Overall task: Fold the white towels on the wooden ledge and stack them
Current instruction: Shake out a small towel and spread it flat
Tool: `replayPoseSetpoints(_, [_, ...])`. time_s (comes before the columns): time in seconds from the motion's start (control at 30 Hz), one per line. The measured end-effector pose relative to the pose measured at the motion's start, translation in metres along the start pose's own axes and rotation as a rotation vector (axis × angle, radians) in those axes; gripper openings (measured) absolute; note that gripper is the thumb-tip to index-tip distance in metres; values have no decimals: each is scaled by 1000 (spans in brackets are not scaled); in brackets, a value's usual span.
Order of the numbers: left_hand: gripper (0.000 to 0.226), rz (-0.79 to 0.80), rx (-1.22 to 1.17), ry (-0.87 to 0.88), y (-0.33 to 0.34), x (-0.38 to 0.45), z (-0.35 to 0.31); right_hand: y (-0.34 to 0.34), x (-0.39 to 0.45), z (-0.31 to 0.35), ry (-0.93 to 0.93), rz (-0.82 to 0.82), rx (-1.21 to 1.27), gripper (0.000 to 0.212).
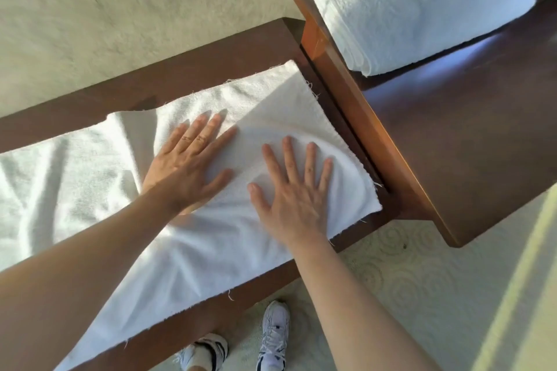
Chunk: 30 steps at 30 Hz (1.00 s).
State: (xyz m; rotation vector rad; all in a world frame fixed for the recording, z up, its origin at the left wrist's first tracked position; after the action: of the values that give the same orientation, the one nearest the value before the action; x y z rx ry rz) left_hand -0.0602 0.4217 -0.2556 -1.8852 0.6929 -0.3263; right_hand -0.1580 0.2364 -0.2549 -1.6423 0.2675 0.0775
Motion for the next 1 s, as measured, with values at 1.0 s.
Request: replayPoseSetpoints(1.0, [38, -526, -112, -97, -20, -66, -8, -5, 30, 60, -130, -82, -60, 71])
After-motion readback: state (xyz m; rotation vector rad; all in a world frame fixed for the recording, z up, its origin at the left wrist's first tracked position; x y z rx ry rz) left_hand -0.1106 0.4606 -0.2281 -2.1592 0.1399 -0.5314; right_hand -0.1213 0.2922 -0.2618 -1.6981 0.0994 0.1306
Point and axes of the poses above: each hand's wrist, its own x-axis towards the middle knuckle, its own y-axis out of the palm, z = x × y, the point moved 4 cm from there along x, towards the middle knuckle, and after that the axes turned 14 degrees about -x, right-handed, at the moved point
